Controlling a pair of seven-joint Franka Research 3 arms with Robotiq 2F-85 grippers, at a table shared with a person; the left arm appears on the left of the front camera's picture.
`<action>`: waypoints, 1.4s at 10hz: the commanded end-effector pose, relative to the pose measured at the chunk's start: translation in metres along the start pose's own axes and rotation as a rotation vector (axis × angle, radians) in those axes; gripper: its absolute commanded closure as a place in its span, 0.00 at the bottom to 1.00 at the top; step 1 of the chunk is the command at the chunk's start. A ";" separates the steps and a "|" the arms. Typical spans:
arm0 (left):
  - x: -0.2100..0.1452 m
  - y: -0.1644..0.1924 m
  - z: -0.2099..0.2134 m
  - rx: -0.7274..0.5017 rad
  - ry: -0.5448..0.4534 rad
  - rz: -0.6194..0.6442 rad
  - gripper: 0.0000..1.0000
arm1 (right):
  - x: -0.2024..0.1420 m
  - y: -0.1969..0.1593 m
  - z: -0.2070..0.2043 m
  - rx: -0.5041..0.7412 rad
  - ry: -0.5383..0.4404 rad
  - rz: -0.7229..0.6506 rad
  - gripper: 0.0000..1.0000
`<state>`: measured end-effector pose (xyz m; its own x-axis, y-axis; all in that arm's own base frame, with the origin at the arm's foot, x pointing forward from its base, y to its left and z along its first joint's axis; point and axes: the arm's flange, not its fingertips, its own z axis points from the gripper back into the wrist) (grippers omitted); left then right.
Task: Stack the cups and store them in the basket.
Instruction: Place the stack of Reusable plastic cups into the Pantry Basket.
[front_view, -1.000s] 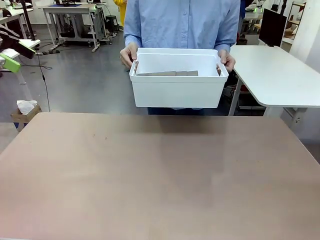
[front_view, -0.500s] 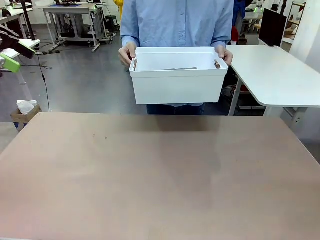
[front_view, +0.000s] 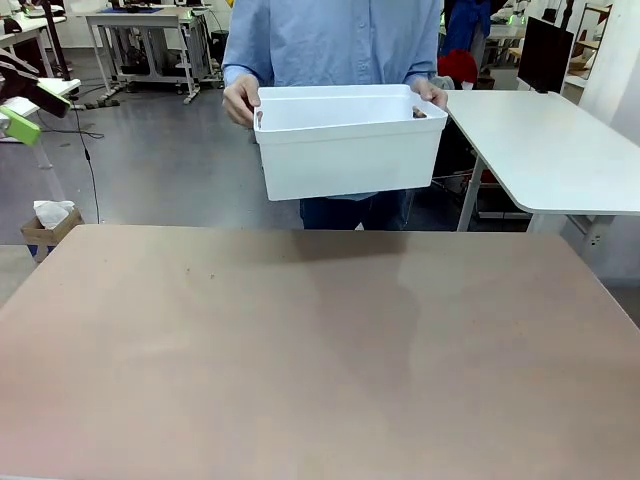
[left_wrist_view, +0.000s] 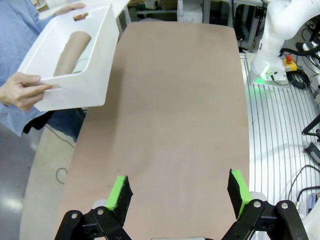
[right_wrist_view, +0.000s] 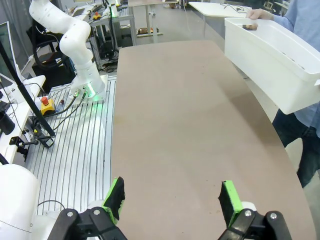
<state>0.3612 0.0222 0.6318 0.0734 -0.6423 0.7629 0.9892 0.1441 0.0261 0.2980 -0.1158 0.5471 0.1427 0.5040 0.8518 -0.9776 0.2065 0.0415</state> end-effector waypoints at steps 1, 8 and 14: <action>0.002 -0.001 0.000 -0.002 -0.015 0.005 0.00 | -0.001 0.001 0.000 -0.001 -0.021 0.023 0.00; 0.002 -0.001 0.000 -0.002 -0.015 0.005 0.00 | -0.001 0.001 0.000 -0.001 -0.021 0.023 0.00; 0.002 -0.001 0.000 -0.002 -0.015 0.005 0.00 | -0.001 0.001 0.000 -0.001 -0.021 0.023 0.00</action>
<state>0.3612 0.0222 0.6318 0.0734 -0.6423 0.7629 0.9892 0.1441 0.0261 0.2980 -0.1158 0.5471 0.1423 0.5041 0.8518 -0.9776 0.2063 0.0412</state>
